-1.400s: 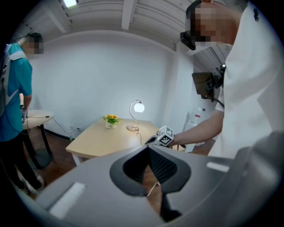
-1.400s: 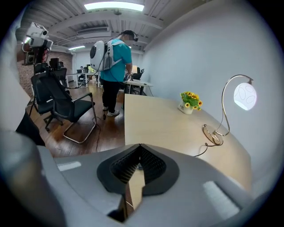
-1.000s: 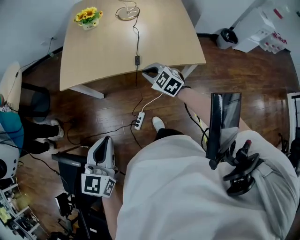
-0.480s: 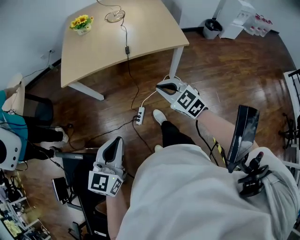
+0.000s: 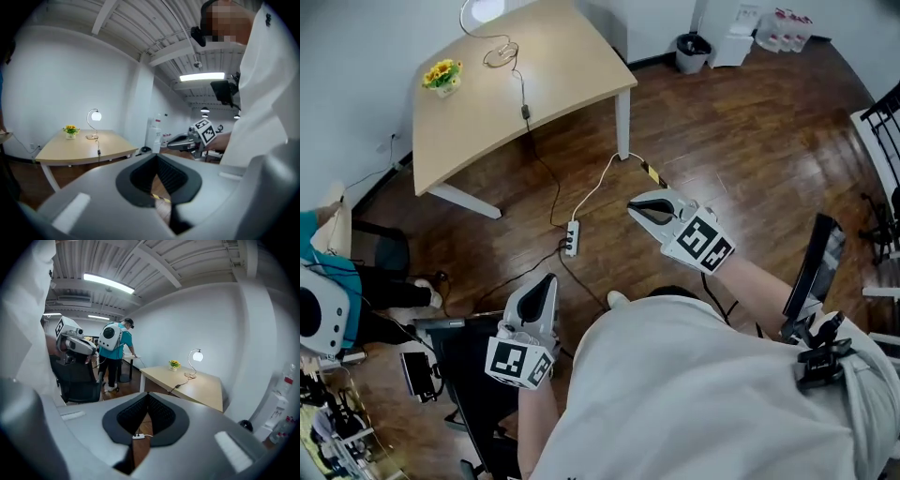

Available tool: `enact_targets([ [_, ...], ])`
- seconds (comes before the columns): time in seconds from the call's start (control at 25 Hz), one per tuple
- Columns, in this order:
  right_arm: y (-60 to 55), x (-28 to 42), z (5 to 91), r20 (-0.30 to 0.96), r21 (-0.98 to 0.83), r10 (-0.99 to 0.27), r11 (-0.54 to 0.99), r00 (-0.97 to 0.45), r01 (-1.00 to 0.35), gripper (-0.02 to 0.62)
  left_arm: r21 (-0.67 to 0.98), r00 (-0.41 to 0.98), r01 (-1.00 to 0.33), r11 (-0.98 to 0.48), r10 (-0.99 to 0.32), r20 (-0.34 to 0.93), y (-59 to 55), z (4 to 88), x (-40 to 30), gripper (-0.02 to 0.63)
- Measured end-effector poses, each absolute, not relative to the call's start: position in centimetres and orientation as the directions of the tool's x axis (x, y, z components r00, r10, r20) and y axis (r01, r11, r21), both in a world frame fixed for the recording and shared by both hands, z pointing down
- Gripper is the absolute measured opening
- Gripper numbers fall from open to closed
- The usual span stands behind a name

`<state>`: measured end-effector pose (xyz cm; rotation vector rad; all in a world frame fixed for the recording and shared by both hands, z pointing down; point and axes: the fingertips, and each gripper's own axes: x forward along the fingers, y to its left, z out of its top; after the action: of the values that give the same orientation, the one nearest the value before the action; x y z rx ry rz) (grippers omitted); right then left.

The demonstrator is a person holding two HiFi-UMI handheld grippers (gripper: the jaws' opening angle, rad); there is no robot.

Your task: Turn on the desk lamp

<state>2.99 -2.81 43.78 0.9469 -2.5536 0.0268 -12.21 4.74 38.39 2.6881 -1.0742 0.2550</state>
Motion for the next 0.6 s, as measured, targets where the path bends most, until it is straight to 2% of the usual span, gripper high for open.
enact_targets([
  [0.2,-0.6,5.0,40.7,0.361,0.126,-0.621,0.772,-0.696,-0.623,0.003,0.143,0.723,-0.687,-0.713,-0.651,0.230,5.9,36.5,-8.8,0.018],
  [0.32,1.6,6.5,37.8,0.364,0.133,-0.629,0.765,-0.687,-0.631,0.003,0.150,0.760,-0.644,-0.750,-0.605,0.236,7.3,34.9,-6.2,0.018],
  [0.6,6.7,9.3,35.6,0.333,0.128,-0.622,0.774,-0.708,-0.620,0.003,0.158,0.763,-0.637,-0.754,-0.588,0.269,11.7,35.3,-2.2,0.018],
])
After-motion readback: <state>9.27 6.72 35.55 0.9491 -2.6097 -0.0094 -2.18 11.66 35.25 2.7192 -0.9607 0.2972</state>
